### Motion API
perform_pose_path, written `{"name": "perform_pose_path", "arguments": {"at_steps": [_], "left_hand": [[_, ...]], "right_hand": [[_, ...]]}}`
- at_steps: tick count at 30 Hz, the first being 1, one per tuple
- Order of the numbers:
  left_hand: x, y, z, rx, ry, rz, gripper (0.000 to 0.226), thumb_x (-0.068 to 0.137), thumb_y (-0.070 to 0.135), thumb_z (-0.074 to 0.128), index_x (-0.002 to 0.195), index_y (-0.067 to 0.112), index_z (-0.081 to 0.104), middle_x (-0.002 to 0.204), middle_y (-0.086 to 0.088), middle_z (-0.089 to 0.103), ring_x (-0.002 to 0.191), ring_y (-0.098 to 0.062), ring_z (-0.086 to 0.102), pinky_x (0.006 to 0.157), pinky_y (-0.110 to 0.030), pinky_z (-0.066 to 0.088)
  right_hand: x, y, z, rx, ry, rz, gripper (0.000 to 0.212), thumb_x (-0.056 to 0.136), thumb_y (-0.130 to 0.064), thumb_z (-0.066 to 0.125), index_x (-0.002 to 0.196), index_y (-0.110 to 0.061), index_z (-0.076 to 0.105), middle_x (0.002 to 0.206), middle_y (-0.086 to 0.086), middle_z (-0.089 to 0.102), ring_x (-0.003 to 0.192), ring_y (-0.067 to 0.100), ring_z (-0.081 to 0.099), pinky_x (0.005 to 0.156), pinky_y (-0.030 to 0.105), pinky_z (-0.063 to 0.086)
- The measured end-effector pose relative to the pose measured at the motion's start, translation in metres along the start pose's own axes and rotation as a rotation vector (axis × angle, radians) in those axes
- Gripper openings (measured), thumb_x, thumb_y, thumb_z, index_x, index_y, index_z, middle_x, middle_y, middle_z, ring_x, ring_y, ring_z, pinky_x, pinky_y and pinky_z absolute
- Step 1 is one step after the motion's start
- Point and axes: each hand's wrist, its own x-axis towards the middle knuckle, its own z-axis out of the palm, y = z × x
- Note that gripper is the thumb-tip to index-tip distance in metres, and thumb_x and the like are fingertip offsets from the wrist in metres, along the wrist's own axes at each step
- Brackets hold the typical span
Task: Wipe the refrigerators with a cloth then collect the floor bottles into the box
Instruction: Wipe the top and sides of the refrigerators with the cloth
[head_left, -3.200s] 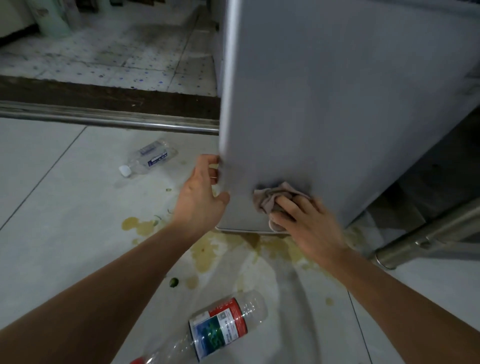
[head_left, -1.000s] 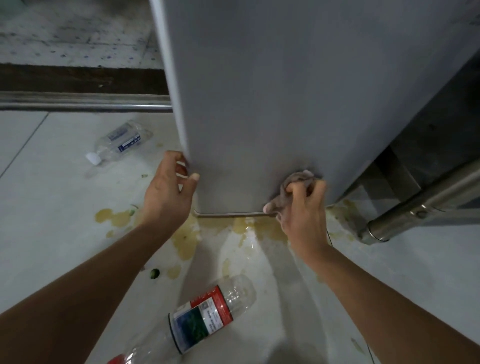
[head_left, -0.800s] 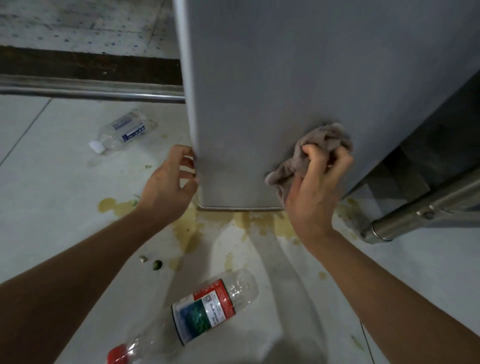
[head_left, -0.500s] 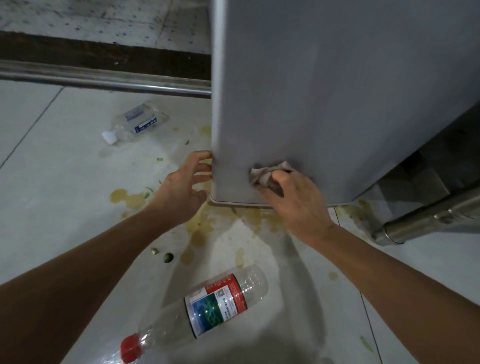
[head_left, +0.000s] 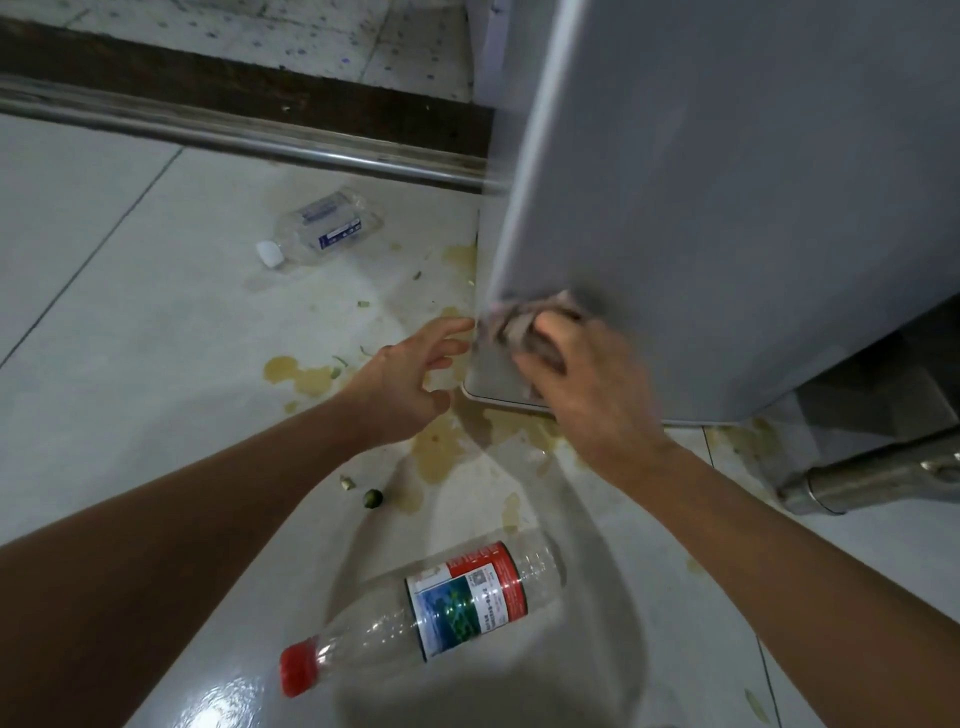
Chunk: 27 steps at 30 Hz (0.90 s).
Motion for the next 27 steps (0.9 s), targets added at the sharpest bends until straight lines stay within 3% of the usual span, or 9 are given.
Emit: {"name": "perform_pose_path", "arguments": {"at_steps": [3, 6, 10, 14, 19, 21, 27], "left_hand": [[-0.001, -0.001, -0.005, 0.0, 0.035, -0.039, 0.068, 0.081, 0.002, 0.063, 0.138, 0.025, 0.034, 0.134, -0.001, 0.053, 0.121, -0.017, 0.051, 0.094, -0.031, 0.046], [0.0, -0.001, -0.01, 0.026, 0.084, -0.051, 0.065, 0.081, 0.001, 0.062, 0.136, 0.022, 0.036, 0.129, -0.002, 0.056, 0.115, -0.019, 0.055, 0.098, -0.04, 0.046], [0.0, -0.007, -0.012, 0.056, 0.163, -0.088, 0.06, 0.081, 0.001, 0.058, 0.134, 0.019, 0.038, 0.125, -0.004, 0.058, 0.106, -0.02, 0.058, 0.093, -0.037, 0.05], [-0.003, -0.015, -0.013, 0.052, 0.17, -0.132, 0.055, 0.083, 0.006, 0.061, 0.133, 0.02, 0.04, 0.124, -0.002, 0.058, 0.105, -0.018, 0.058, 0.091, -0.035, 0.05], [-0.005, -0.014, -0.003, 0.081, 0.149, -0.153, 0.056, 0.083, 0.003, 0.058, 0.132, 0.023, 0.04, 0.125, 0.0, 0.057, 0.106, -0.017, 0.057, 0.091, -0.035, 0.05], [-0.004, -0.008, 0.002, 0.097, 0.137, -0.124, 0.055, 0.083, 0.005, 0.058, 0.132, 0.023, 0.04, 0.125, -0.001, 0.057, 0.105, -0.017, 0.057, 0.091, -0.035, 0.05], [0.004, 0.011, 0.015, 0.128, 0.077, -0.035, 0.061, 0.08, 0.004, 0.059, 0.134, 0.022, 0.036, 0.13, 0.0, 0.055, 0.111, -0.016, 0.054, 0.088, -0.027, 0.045]], "right_hand": [[0.01, -0.001, 0.0, -0.093, 0.244, -0.095, 0.034, 0.088, -0.009, 0.065, 0.117, -0.021, 0.052, 0.113, -0.002, 0.044, 0.091, 0.025, 0.049, 0.076, 0.043, 0.052], [0.007, 0.002, 0.018, -0.362, 0.304, -0.335, 0.033, 0.094, -0.007, 0.056, 0.125, -0.02, 0.058, 0.132, -0.005, 0.037, 0.096, 0.027, 0.044, 0.08, 0.039, 0.052], [-0.015, 0.004, 0.051, -0.471, 0.1, -0.473, 0.034, 0.094, -0.013, 0.049, 0.126, -0.018, 0.06, 0.14, -0.004, 0.051, 0.101, 0.026, 0.042, 0.083, 0.037, 0.044], [-0.025, 0.001, 0.068, -0.552, -0.123, -0.508, 0.042, 0.08, -0.015, 0.066, 0.122, -0.015, 0.063, 0.136, 0.001, 0.056, 0.099, 0.025, 0.05, 0.081, 0.034, 0.047], [-0.021, 0.007, 0.058, -0.498, -0.242, -0.585, 0.039, 0.081, -0.015, 0.054, 0.118, -0.018, 0.067, 0.131, -0.006, 0.059, 0.094, 0.019, 0.064, 0.077, 0.031, 0.053], [-0.028, 0.025, 0.043, -0.487, -0.269, -0.614, 0.039, 0.078, -0.016, 0.062, 0.116, -0.019, 0.068, 0.129, -0.009, 0.06, 0.095, 0.021, 0.064, 0.076, 0.033, 0.053], [-0.071, 0.086, -0.013, -0.572, -0.325, -0.459, 0.05, 0.065, -0.007, 0.074, 0.114, -0.013, 0.065, 0.129, -0.001, 0.045, 0.096, 0.03, 0.049, 0.074, 0.04, 0.05]]}}
